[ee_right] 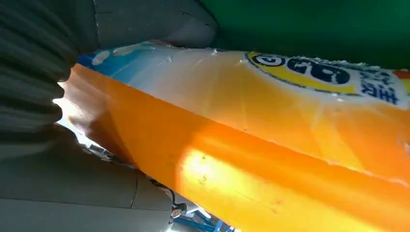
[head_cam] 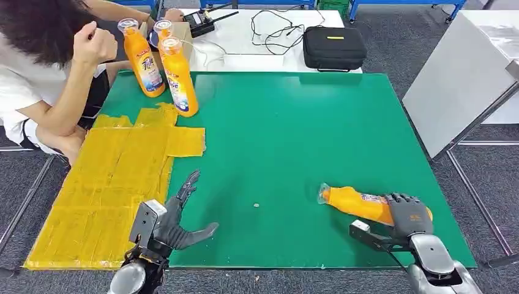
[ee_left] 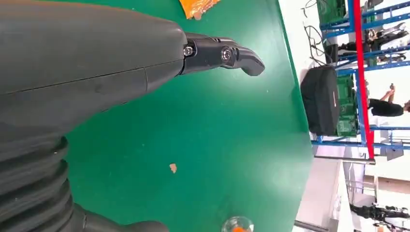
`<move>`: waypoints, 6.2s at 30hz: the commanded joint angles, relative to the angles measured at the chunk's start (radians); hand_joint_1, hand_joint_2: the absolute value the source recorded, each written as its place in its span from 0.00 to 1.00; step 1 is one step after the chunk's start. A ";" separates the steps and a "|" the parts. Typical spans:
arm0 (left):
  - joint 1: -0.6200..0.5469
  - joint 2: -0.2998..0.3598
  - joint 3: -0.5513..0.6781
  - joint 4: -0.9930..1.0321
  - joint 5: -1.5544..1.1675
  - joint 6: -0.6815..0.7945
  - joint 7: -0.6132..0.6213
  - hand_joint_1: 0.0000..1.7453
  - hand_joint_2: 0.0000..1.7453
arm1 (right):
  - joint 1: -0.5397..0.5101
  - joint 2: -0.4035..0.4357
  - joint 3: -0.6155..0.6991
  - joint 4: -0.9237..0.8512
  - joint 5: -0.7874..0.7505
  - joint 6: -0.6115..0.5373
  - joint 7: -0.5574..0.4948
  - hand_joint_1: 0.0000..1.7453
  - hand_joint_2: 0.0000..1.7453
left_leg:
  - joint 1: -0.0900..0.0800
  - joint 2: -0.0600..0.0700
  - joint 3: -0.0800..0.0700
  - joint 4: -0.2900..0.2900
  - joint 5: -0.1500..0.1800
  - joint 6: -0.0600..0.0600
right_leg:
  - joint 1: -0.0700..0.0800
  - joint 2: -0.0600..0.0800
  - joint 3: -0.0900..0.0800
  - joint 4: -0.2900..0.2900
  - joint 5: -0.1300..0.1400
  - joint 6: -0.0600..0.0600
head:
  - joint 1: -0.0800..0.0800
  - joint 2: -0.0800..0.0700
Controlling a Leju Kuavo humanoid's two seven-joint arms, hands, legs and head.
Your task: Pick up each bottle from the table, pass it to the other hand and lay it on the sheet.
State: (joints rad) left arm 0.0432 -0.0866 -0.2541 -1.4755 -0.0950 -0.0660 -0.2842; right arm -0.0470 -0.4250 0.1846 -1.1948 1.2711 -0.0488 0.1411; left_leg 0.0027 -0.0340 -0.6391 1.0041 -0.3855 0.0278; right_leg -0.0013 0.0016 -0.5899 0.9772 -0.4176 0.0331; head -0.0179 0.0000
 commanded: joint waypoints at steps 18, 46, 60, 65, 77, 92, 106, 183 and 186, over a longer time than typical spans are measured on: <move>-0.026 0.036 -0.043 -0.010 -0.006 0.008 0.001 0.00 1.00 | 0.035 0.330 -0.054 -0.285 -0.473 -0.275 -0.264 1.00 1.00 | 0.001 0.010 -0.001 0.000 0.000 -0.004 | 0.001 0.004 0.007 0.003 0.001 -0.004 | -0.001 0.000; -0.182 0.074 -0.158 0.006 0.130 0.008 -0.002 0.00 1.00 | -0.046 0.545 0.262 -0.112 -1.099 -0.012 -0.473 1.00 1.00 | 0.002 0.009 -0.007 -0.001 0.001 -0.004 | 0.001 0.004 0.002 0.003 0.001 -0.004 | 0.000 0.000; -0.212 0.083 -0.199 -0.008 0.181 -0.037 -0.017 0.00 1.00 | -0.096 0.545 0.352 -0.079 -1.007 -0.090 -0.501 1.00 1.00 | 0.001 0.009 -0.007 0.000 0.000 -0.005 | 0.001 0.004 0.002 0.003 0.000 -0.004 | 0.000 0.000; -0.198 0.100 -0.237 -0.053 0.213 -0.085 -0.030 0.00 1.00 | -0.106 0.537 0.342 -0.060 -1.032 -0.128 -0.503 1.00 1.00 | 0.001 0.008 -0.007 0.000 0.001 -0.005 | 0.001 0.003 0.002 0.003 0.001 -0.004 | 0.000 0.000; -0.218 0.101 -0.260 -0.043 0.255 -0.126 -0.034 0.00 1.00 | -0.126 0.534 0.398 0.008 -0.906 -0.184 -0.490 1.00 1.00 | 0.001 0.009 -0.006 0.000 0.000 -0.005 | 0.001 0.003 0.004 0.003 0.000 -0.004 | 0.000 0.000; -0.235 0.080 -0.225 0.001 0.275 -0.129 -0.030 0.00 1.00 | -0.141 0.518 0.586 0.024 -0.697 -0.203 -0.495 1.00 1.00 | 0.001 0.008 -0.008 -0.001 0.001 -0.005 | 0.001 0.003 0.002 0.002 0.001 -0.004 | 0.000 0.000; -0.230 0.072 -0.229 -0.008 0.280 -0.137 -0.031 1.00 1.00 | -0.151 0.521 0.585 0.057 -0.705 -0.202 -0.483 1.00 1.00 | 0.001 0.008 -0.006 -0.001 0.000 -0.005 | 0.001 0.002 0.004 0.002 -0.001 -0.004 | 0.000 0.000; -0.511 0.187 -0.105 0.365 -1.199 0.366 0.344 1.00 1.00 | 0.103 0.513 0.136 -0.577 -1.111 -0.169 -0.576 0.00 1.00 | 0.002 0.006 -0.011 -0.001 0.004 -0.007 | 0.001 -0.001 -0.002 0.003 0.002 -0.008 | 0.000 0.000; -0.561 0.174 -0.130 0.492 -1.240 0.342 0.383 1.00 1.00 | 0.083 0.514 0.152 -0.560 -1.099 -0.163 -0.572 0.00 1.00 | 0.002 0.007 -0.010 -0.001 0.003 -0.007 | 0.001 0.000 -0.001 0.003 0.002 -0.008 | 0.000 0.000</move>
State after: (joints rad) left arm -0.3563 0.0977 -0.2883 -1.3308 -1.2798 0.3293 0.0430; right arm 0.0928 0.0900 0.3334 -1.7857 0.1583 -0.2155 -0.4360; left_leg 0.0048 -0.0265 -0.6536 1.0038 -0.3816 0.0218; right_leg -0.0003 0.0040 -0.5966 0.9807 -0.4139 0.0248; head -0.0183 0.0000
